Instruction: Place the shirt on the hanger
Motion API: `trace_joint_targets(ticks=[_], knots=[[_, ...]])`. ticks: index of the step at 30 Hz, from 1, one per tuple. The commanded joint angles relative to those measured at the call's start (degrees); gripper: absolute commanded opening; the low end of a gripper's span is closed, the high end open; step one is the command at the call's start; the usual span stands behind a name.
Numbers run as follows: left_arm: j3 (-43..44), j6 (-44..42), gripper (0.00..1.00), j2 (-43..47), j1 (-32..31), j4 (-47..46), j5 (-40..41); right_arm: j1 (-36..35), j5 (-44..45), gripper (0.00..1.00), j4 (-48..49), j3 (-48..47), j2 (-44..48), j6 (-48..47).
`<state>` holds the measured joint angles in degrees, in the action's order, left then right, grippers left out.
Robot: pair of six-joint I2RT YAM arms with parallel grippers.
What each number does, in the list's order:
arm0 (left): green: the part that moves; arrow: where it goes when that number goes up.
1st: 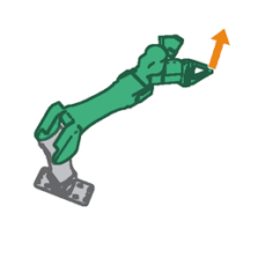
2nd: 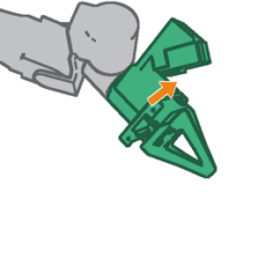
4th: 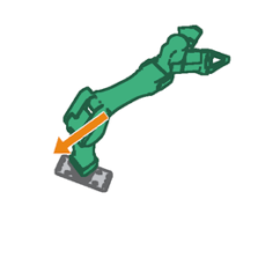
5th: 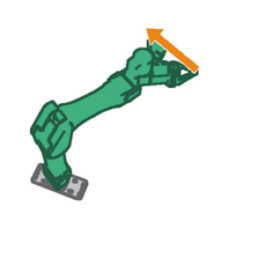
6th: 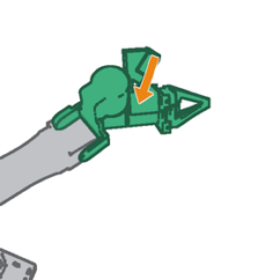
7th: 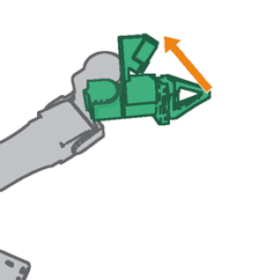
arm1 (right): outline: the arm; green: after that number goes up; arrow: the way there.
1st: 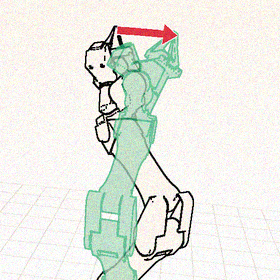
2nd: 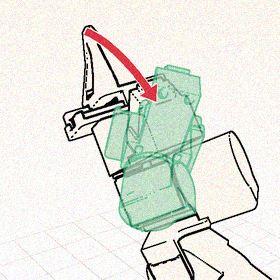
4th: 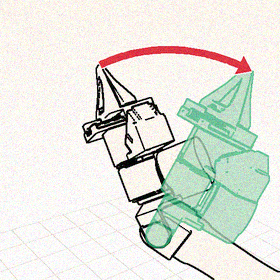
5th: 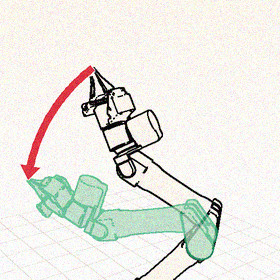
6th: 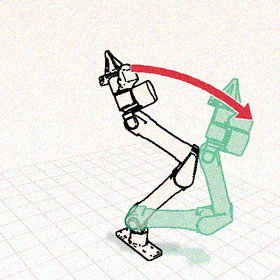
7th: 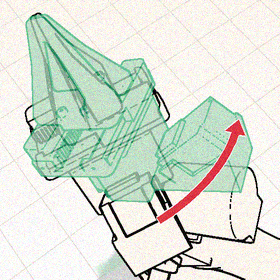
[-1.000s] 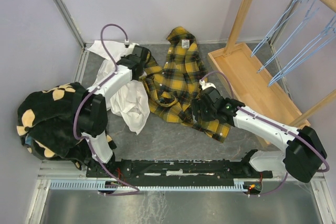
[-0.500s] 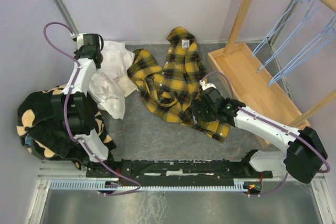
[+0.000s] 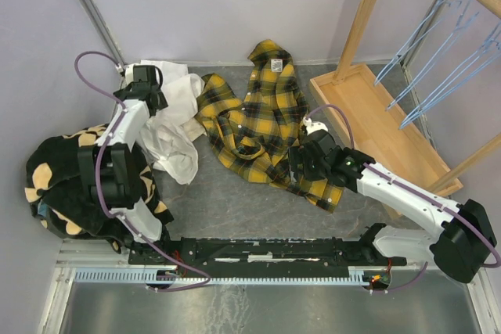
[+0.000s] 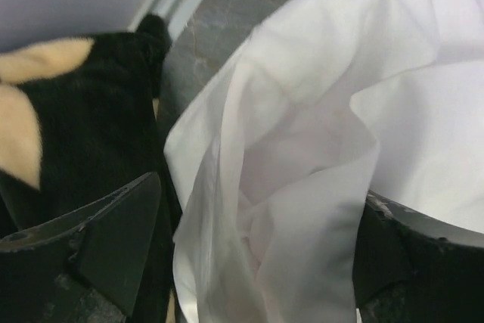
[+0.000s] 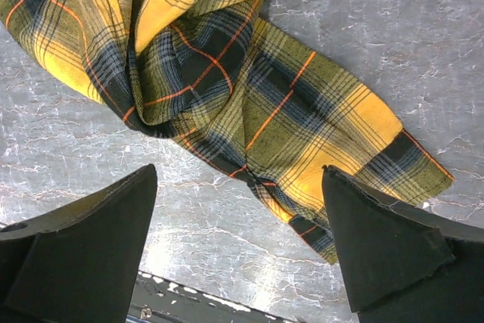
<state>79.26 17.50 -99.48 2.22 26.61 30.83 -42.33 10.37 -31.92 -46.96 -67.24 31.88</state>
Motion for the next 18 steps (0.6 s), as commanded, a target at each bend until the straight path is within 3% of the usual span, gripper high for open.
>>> trace_joint_targets(ticks=[1, 7, 14, 18], knots=[[-5.95, 6.25, 0.98, 10.65, 0.18, -3.33, -4.92, 0.01, 4.07, 0.99, 1.48, -1.84, -0.07, -0.10], [-15.39, 8.99, 1.00, 23.29, -0.30, -2.65, -8.95, 0.54, 9.31, 0.99, 1.15, -7.55, -5.21, 0.59], [-22.85, 6.49, 0.99, 35.80, -0.29, 1.71, -10.56, 3.08, 12.46, 0.99, 2.84, -15.03, -12.55, 6.22], [-25.93, 3.27, 0.99, 41.67, -0.29, 2.07, -17.40, 5.35, 13.91, 0.99, 4.23, -17.48, -16.68, 11.70]])
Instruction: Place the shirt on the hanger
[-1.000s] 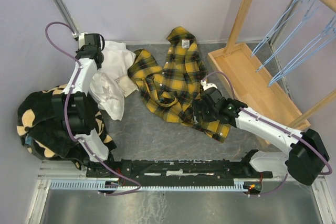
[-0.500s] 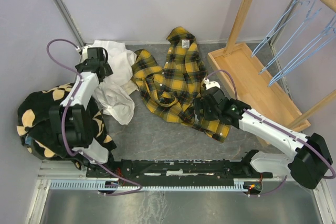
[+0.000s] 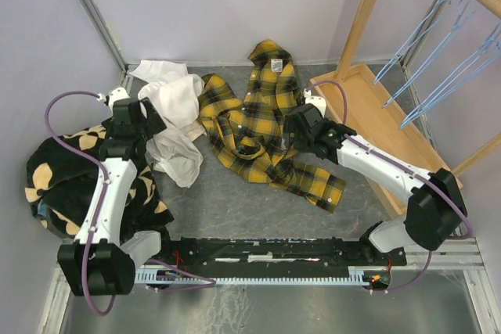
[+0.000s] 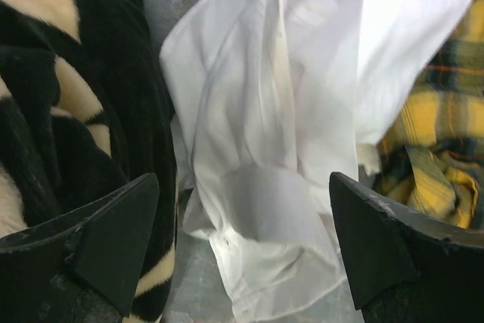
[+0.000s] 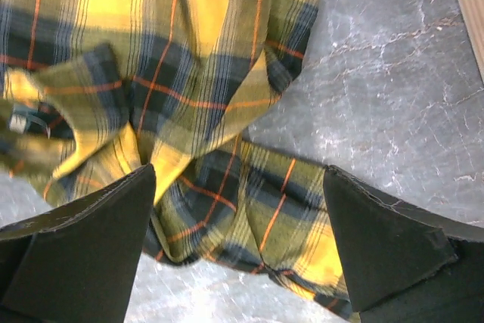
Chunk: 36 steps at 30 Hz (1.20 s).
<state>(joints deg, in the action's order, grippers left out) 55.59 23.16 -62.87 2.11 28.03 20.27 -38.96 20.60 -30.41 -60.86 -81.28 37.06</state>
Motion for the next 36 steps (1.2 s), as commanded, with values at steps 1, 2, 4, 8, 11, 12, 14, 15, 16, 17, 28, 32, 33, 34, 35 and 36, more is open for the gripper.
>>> trace_joint_targets(ticks=[1, 2, 4, 8, 11, 12, 14, 15, 16, 17, 28, 32, 33, 34, 35, 36], knots=[[-3.11, -3.35, 0.99, 6.13, -0.24, 0.55, -8.30, 2.51, 3.63, 0.99, 3.64, -3.76, -3.57, 7.63], [-3.87, -4.48, 0.99, 7.05, -0.18, 0.56, -10.04, 3.05, 3.70, 0.99, 4.47, -3.78, -4.42, 8.85], [-5.08, -6.09, 1.00, 8.52, -0.22, 0.81, -12.07, 4.08, 3.11, 0.99, 6.58, -3.82, -6.26, 9.92], [-7.83, -6.34, 1.00, 11.52, -0.30, -0.53, -16.75, 6.14, 0.89, 0.99, 8.26, -3.80, -9.71, 11.80], [-8.39, -6.72, 1.00, 12.94, -0.43, -0.66, -17.07, 8.06, -2.63, 0.99, 10.75, -2.89, -11.70, 12.52], [-8.52, -6.66, 1.00, 13.17, -0.48, -0.78, -17.40, 8.46, -3.27, 0.99, 11.36, -2.55, -12.32, 12.85], [-8.78, -6.62, 1.00, 13.16, -0.57, -1.13, -18.57, 8.99, -4.04, 0.99, 12.42, -2.02, -13.43, 13.34], [-8.80, -6.68, 1.00, 13.02, -0.77, -1.26, -19.08, 9.15, -4.14, 0.99, 12.85, -1.67, -13.84, 13.80], [-8.83, -6.80, 1.00, 12.89, -1.24, -1.27, -19.20, 9.31, -4.35, 0.99, 13.79, -1.29, -14.21, 14.09], [-8.83, -6.87, 1.00, 12.76, -1.85, -1.23, -19.11, 9.51, -4.98, 0.99, 15.03, -0.73, -14.59, 14.30], [-8.94, -7.25, 0.99, 13.19, -5.62, -0.65, -16.69, 9.98, -12.28, 0.94, 22.63, -0.91, -23.33, 14.80], [-8.93, -7.08, 0.99, 12.96, -5.58, -0.66, -16.28, 10.01, -14.32, 0.62, 24.04, -2.47, -24.74, 11.76], [-8.95, -7.07, 0.98, 12.88, -5.62, -0.64, -16.14, 9.96, -14.60, 0.51, 24.20, -2.92, -24.66, 10.70], [-8.97, -6.99, 0.98, 12.94, -5.62, -0.61, -16.06, 9.96, -14.87, 0.39, 24.46, -3.31, -24.38, 9.02], [-8.93, -6.91, 0.98, 13.01, -5.62, -0.59, -16.08, 10.00, -15.25, 0.32, 24.78, -3.78, -23.92, 7.99], [-8.92, -6.83, 0.98, 13.07, -5.62, -0.63, -16.06, 10.01, -15.38, 0.23, 24.82, -4.30, -23.14, 6.45]])
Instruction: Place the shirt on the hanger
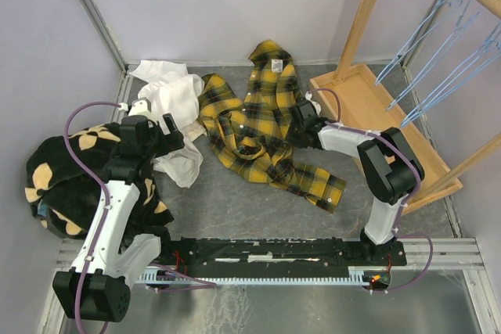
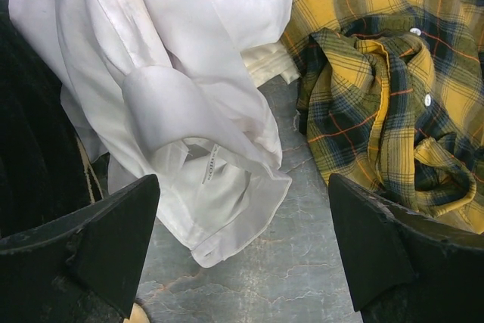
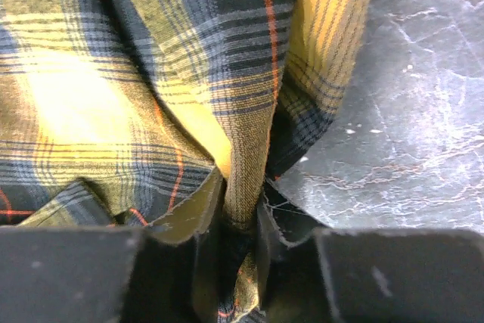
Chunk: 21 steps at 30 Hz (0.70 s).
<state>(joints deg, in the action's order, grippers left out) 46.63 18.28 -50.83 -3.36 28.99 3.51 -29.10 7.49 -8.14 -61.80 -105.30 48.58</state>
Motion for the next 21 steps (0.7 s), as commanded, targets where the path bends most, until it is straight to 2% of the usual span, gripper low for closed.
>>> trace_joint_targets(ticks=[1, 3, 4, 10, 15, 21], knots=[[-0.07, -1.94, 0.98, 1.10, -0.16, -1.66, 0.70, 0.15, -2.30, 0.13, 2.52, -3.99, 1.91, -7.15], [-0.12, -1.81, 0.98, 1.30, -0.14, -1.93, 0.06, 0.07, -1.74, 0.02, 1.62, -5.36, 4.62, -10.52], [-0.18, -1.84, 0.98, 1.53, -0.16, -2.13, -0.67, 0.05, -1.43, 0.00, 1.00, -6.16, 6.34, -12.07], [-0.49, -0.82, 0.99, 2.76, -0.18, -3.72, -5.12, -0.97, -0.70, 0.00, -4.89, -12.34, 16.70, -21.40], [-0.40, 0.78, 0.99, 2.65, -0.16, -5.43, -11.38, -1.34, -2.54, 0.00, -12.25, -18.35, 17.98, -24.48], [0.47, 2.15, 0.99, 0.84, -0.16, -5.47, -14.94, -3.21, -2.52, 0.00, -17.37, -17.55, 20.10, -24.82]])
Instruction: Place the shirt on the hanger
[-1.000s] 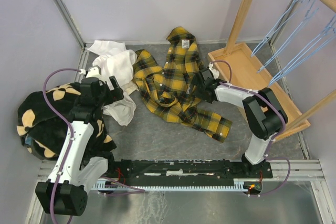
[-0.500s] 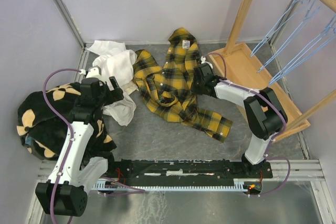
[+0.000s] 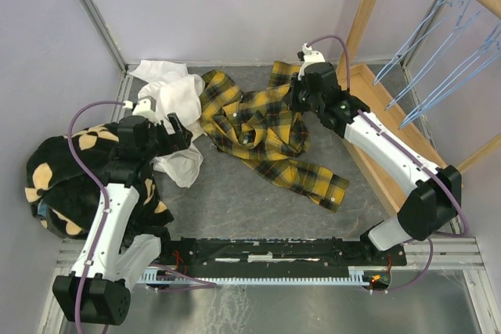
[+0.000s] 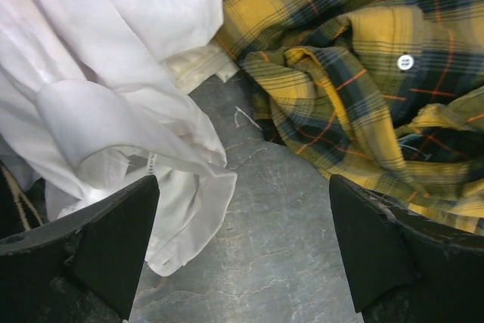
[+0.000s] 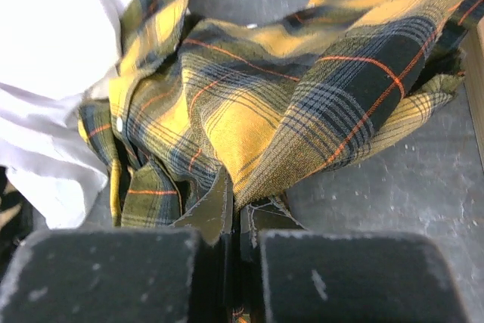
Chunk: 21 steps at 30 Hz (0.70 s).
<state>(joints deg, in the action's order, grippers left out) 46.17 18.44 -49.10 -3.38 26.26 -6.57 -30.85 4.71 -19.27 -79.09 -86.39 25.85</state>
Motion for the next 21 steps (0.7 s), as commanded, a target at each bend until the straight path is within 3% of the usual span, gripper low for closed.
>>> trace_joint_targets(ticks=[1, 7, 9, 11, 14, 17, 21], knots=[[0.82, 2.60, 1.00, -1.16, -0.14, -2.75, -5.46, -2.54, 1.83, 0.00, -7.82, 0.39, 1.66, -1.80], [-3.32, 7.14, 0.97, -1.51, -0.46, -4.99, -9.22, -14.62, 11.60, 0.07, -11.14, 12.29, 8.67, 4.79], [-4.75, 8.05, 0.96, -1.16, -0.78, -5.09, -8.45, -18.58, 11.52, 0.22, -10.96, 17.12, 11.18, 7.62], [-6.09, 9.12, 0.96, -0.77, -1.14, -5.00, -7.68, -21.50, 13.28, 0.44, -12.50, 20.23, 13.56, 8.22], [-7.49, 11.44, 0.95, -0.25, -3.60, -4.80, -5.29, -21.97, 18.47, 0.62, -16.93, 22.65, 17.53, 8.13], [-7.27, 14.60, 0.95, -0.16, -10.17, -3.46, 2.22, -21.97, 22.57, 0.72, -19.27, 23.03, 21.26, 6.25], [-8.69, 21.32, 0.94, 1.47, -18.16, -2.52, 12.08, -21.97, 23.57, 0.74, -20.16, 21.13, 22.21, 4.32]])
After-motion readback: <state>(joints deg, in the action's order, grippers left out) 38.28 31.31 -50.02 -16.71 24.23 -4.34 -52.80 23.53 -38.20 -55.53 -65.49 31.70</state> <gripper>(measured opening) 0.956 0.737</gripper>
